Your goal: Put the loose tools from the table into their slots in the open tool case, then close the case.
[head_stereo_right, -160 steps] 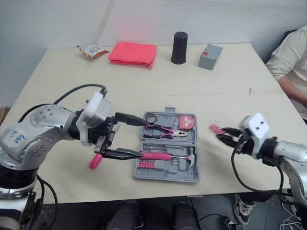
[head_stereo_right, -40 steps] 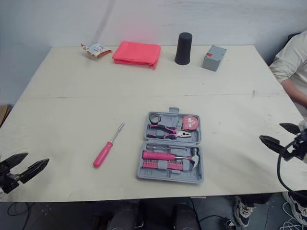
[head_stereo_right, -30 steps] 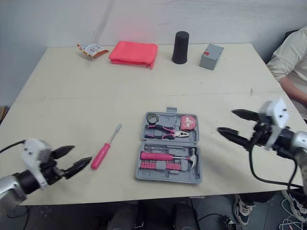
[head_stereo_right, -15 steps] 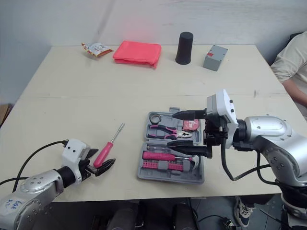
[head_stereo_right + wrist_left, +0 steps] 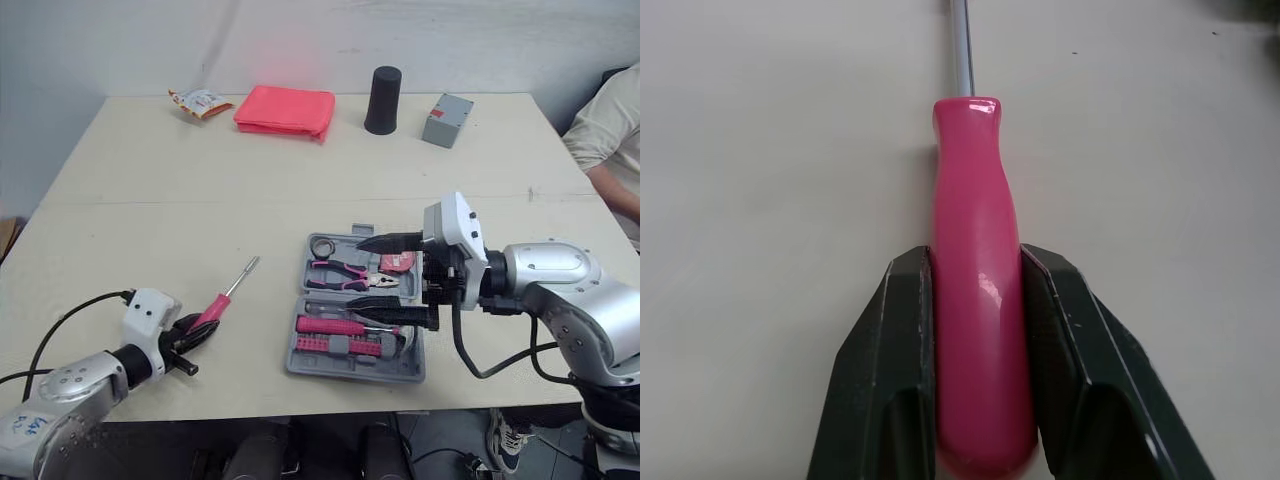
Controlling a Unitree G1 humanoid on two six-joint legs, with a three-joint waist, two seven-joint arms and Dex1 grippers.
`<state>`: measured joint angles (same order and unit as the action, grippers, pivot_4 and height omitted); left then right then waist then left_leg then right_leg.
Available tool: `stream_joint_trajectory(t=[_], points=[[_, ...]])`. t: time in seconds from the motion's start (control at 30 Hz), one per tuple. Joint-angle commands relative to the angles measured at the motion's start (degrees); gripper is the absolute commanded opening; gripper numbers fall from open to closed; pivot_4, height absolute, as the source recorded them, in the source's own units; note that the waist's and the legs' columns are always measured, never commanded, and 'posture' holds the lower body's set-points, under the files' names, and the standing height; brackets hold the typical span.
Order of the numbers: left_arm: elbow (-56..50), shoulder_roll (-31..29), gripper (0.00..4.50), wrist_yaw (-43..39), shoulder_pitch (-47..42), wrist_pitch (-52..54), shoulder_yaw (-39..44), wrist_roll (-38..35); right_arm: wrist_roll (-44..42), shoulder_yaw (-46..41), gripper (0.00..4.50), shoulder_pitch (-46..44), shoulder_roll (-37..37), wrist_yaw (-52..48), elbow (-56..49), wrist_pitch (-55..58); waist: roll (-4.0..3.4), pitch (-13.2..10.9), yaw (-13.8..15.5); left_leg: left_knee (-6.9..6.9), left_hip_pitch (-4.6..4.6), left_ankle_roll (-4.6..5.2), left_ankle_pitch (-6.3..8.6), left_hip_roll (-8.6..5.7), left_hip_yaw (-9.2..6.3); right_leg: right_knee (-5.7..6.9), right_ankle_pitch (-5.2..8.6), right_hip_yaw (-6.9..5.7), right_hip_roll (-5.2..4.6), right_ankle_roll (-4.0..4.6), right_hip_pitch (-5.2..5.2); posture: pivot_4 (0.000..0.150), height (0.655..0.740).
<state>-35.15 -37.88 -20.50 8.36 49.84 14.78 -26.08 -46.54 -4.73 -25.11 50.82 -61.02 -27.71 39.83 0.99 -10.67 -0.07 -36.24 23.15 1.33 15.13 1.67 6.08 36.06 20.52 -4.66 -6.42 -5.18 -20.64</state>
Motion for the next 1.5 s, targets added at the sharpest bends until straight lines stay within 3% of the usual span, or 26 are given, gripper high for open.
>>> stream_joint_trajectory(t=[0.03,0.17,0.27,0.4,0.57,0.67,0.87,1.3,1.5], points=[[-1.84,-5.97,0.55,-6.67,-3.94,-2.27,2.81,-1.38,0.19,-1.06,4.5,0.96,1.79,-2.42,-0.37,-0.84,0.0,0.0,0.09,0.0,0.02,-0.01,0.0,0.0,-0.03,-0.01,0.0,-0.03,0.0,0.0,0.0,0.15,0.7361],[-1.08,-16.63,0.55,-20.62,-13.66,-4.81,-4.37,-3.11,1.24,-1.8,4.5,5.27,5.23,-5.84,-0.42,-0.61,0.0,0.0,0.16,0.0,0.05,-0.06,0.0,-0.04,-0.02,-0.09,0.0,-0.01,-0.04,0.01,0.03,0.15,0.7361],[-0.53,-20.15,0.55,-28.04,-23.21,-4.81,-11.23,-4.4,2.43,-3.07,4.5,9.39,8.76,-8.91,-0.28,-1.25,0.0,0.0,0.0,0.02,0.05,-0.06,0.03,-0.08,0.05,-0.13,-0.01,0.03,-0.07,0.01,0.03,0.15,0.7361],[1.87,-19.36,0.55,-35.04,-36.37,-2.62,-21.71,-4.22,1.84,-6.85,4.5,14.95,12.12,-10.67,-1.43,-0.45,0.0,0.0,-0.06,0.03,0.05,-0.06,0.01,-0.07,0.09,-0.11,-0.01,0.01,0.0,0.0,0.02,0.15,0.7361],[3.81,-11.35,0.55,-37.81,-47.22,3.33,-33.58,-4.54,1.73,-12.0,4.5,22.39,14.89,-12.15,-2.37,0.35,0.03,-0.02,0.27,-0.09,0.05,0.01,-0.08,-0.01,0.17,-0.05,-0.02,0.06,0.19,-0.03,0.04,0.15,0.7361],[2.96,-9.99,0.55,-38.36,-49.61,8.22,-39.5,-3.65,1.02,-14.13,4.5,24.38,15.23,-11.86,-3.18,1.32,0.05,-0.03,0.04,-0.18,0.06,0.02,-0.08,0.01,0.18,-0.01,-0.03,0.14,0.22,-0.07,0.05,0.15,0.7361],[4.9,-6.27,0.55,-34.01,-51.85,8.36,-50.86,5.94,1.4,-19.85,4.5,34.03,15.53,-13.43,-6.76,3.32,0.06,-0.04,1.03,-0.24,0.07,-0.06,-0.13,0.08,0.12,0.0,-0.03,0.23,0.4,-0.07,0.05,0.15,0.7361],[4.23,-1.34,0.55,-31.89,-49.54,7.15,-53.95,10.37,-0.35,-20.49,4.5,32.8,14.89,-11.45,-6.74,4.74,0.06,-0.04,1.55,-0.75,0.18,0.07,-0.06,0.13,-0.04,0.08,-0.04,0.21,0.37,-0.08,0.18,0.15,0.7361],[0.56,-2.01,3.3,-34.72,-50.22,9.35,-47.59,5.24,-0.08,-19.16,4.5,32.13,14.26,-10.83,-6.42,4.27,0.06,-0.04,1.5,-0.78,0.16,0.07,-0.06,0.13,-0.04,0.12,-0.03,0.21,0.37,-0.08,0.2,0.15,0.7361]])
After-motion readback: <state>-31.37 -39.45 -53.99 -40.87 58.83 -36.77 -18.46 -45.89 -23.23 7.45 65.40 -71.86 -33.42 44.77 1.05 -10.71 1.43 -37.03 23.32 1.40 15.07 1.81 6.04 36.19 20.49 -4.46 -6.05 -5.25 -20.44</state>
